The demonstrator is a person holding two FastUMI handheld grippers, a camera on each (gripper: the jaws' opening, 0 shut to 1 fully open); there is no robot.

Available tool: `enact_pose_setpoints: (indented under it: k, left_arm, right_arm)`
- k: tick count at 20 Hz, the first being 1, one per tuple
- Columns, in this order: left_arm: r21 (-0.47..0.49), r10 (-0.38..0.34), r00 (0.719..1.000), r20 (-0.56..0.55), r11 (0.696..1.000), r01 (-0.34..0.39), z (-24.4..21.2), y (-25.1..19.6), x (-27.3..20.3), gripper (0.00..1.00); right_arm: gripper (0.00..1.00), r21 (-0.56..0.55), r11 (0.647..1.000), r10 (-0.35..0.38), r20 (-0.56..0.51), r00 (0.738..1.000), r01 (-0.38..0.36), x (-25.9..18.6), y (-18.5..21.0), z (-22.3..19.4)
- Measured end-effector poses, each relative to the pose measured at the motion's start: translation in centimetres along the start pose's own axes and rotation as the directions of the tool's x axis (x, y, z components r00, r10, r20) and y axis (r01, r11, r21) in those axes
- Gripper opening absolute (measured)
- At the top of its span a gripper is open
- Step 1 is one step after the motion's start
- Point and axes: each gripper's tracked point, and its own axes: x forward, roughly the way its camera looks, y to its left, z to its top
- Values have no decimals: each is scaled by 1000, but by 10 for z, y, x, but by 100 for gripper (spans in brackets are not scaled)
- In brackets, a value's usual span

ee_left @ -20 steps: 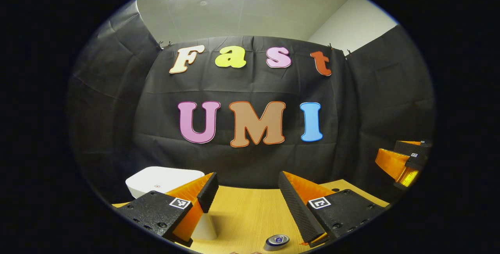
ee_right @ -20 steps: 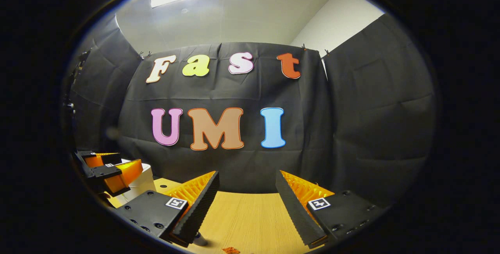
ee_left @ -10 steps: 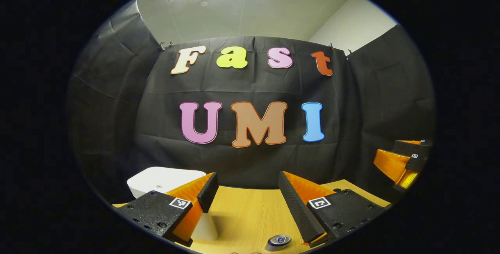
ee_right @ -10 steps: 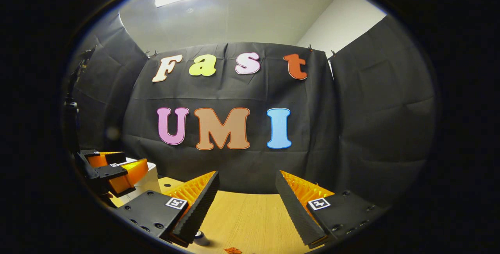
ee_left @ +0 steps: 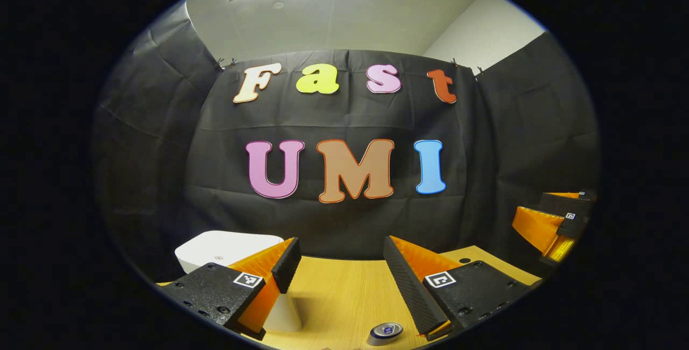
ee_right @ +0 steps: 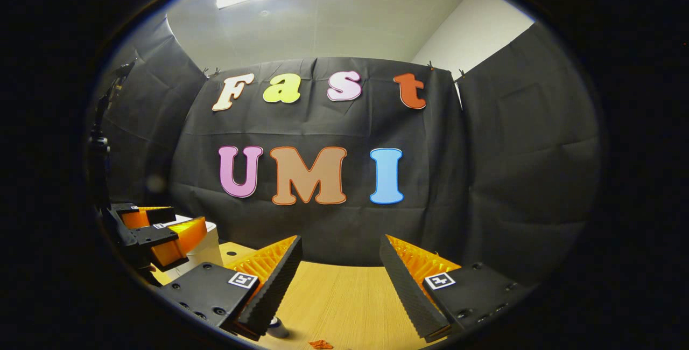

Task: Press the lid of the desktop garbage bin to open it, pick up the crumpled paper on the desktop and throw it into the bin, then pick up the pop can on the desktop and drop it into the bin, and finally close the garbage bin lid.

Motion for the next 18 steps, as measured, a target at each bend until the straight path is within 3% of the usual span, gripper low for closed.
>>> enact_pose_setpoints:
  k: [6, 8, 10, 11, 13, 18]
  left_arm:
    - [-5, -17, 1000, 10, 1000, 17, 4, -3, -3, 93]
    - [0, -13, 1000, 13, 1000, 13, 5, -1, -3, 88]
    - [7, -11, 1000, 17, 1000, 11, 7, 0, -4, 80]
    - [9, -11, 1000, 17, 1000, 11, 8, 1, -4, 71]
    - [11, -11, 1000, 17, 1000, 11, 7, 0, -4, 59]
    - [15, -48, 999, 8, 999, 48, 6, -8, -3, 36]
  right_arm:
    - [96, -6, 1000, 2, 4, 1000, -2, -3, 2, 0]
    - [100, -5, 1000, 2, 5, 1000, -2, -5, 1, 0]
    - [100, -3, 1000, 0, 9, 1000, 0, -6, -1, 2]
    - [96, -2, 1000, -2, 12, 1000, 2, -6, -1, 2]
    - [100, -3, 1000, -4, 10, 1000, 4, -7, -1, 1]
    - [96, -8, 1000, -3, 10, 1000, 4, -6, -2, 1]
